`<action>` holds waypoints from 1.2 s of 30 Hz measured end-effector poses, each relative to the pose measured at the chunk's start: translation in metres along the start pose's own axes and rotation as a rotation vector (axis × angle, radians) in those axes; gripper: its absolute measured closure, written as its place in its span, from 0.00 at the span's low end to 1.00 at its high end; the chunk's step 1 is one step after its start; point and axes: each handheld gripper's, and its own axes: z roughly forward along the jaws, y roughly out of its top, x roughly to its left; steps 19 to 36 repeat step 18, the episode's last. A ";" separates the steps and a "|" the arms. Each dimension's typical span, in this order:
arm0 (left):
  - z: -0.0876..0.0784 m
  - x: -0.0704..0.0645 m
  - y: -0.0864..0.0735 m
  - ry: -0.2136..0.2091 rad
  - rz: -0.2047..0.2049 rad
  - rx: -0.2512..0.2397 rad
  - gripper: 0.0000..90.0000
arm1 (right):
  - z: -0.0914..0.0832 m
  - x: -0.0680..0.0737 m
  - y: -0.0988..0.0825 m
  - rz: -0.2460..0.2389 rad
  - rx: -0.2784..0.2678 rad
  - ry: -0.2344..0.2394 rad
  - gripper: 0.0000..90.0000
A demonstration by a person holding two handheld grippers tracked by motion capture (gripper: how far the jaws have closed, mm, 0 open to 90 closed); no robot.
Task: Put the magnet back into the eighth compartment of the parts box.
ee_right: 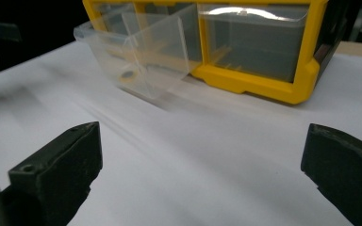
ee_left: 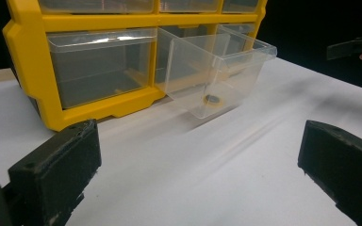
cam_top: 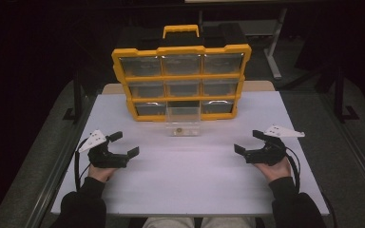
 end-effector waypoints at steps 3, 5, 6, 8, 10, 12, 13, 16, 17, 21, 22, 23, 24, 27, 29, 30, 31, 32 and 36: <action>0.000 0.000 0.000 -0.001 -0.001 -0.001 0.00 | -0.005 -0.002 -0.006 0.006 -0.026 0.000 0.00; 0.000 0.000 0.000 -0.001 -0.001 -0.001 0.00 | -0.007 -0.003 -0.009 0.009 -0.015 -0.004 0.00; 0.000 0.000 0.000 -0.002 -0.002 -0.002 0.00 | -0.008 -0.004 -0.010 0.012 -0.018 -0.004 0.00; 0.000 0.000 0.000 -0.003 -0.004 -0.003 0.00 | -0.010 -0.004 -0.012 0.015 -0.024 -0.005 0.00; 0.000 0.001 0.000 -0.003 -0.007 -0.002 0.00 | -0.019 -0.005 -0.014 0.019 -0.064 -0.014 0.00; 0.000 0.001 0.000 -0.006 -0.008 -0.003 0.00 | -0.024 -0.004 -0.015 0.019 -0.087 -0.022 0.00; 0.000 0.001 0.000 -0.005 -0.008 -0.002 0.00 | -0.026 -0.005 -0.015 0.016 -0.100 -0.025 0.00; 0.000 0.001 0.000 -0.006 -0.011 -0.003 0.00 | -0.033 -0.005 -0.018 0.016 -0.122 -0.040 0.00; 0.000 0.001 0.000 -0.006 -0.011 -0.002 0.00 | -0.034 -0.005 -0.019 0.013 -0.127 -0.042 0.00; 0.000 0.001 0.000 -0.005 -0.011 -0.002 0.00 | -0.035 -0.006 -0.019 0.018 -0.132 -0.045 0.00; 0.000 0.001 0.000 -0.005 -0.011 -0.002 0.00 | -0.035 -0.006 -0.019 0.018 -0.132 -0.045 0.00; 0.000 0.001 0.000 -0.005 -0.011 -0.002 0.00 | -0.035 -0.006 -0.019 0.018 -0.132 -0.045 0.00; 0.000 0.001 0.000 -0.005 -0.011 -0.002 0.00 | -0.035 -0.006 -0.019 0.018 -0.132 -0.045 0.00; 0.000 0.001 0.000 -0.005 -0.011 -0.002 0.00 | -0.035 -0.006 -0.019 0.018 -0.132 -0.045 0.00; 0.000 0.001 0.000 -0.005 -0.011 -0.002 0.00 | -0.035 -0.006 -0.019 0.018 -0.132 -0.045 0.00; 0.000 0.001 0.000 -0.005 -0.011 -0.002 0.00 | -0.035 -0.006 -0.019 0.018 -0.132 -0.045 0.00; 0.000 0.001 0.000 -0.005 -0.011 -0.002 0.00 | -0.035 -0.006 -0.019 0.018 -0.132 -0.045 0.00; 0.000 0.001 0.000 -0.005 -0.011 -0.002 0.00 | -0.035 -0.006 -0.019 0.018 -0.132 -0.045 0.00; 0.000 0.001 0.000 -0.005 -0.011 -0.002 0.00 | -0.035 -0.006 -0.019 0.018 -0.132 -0.045 0.00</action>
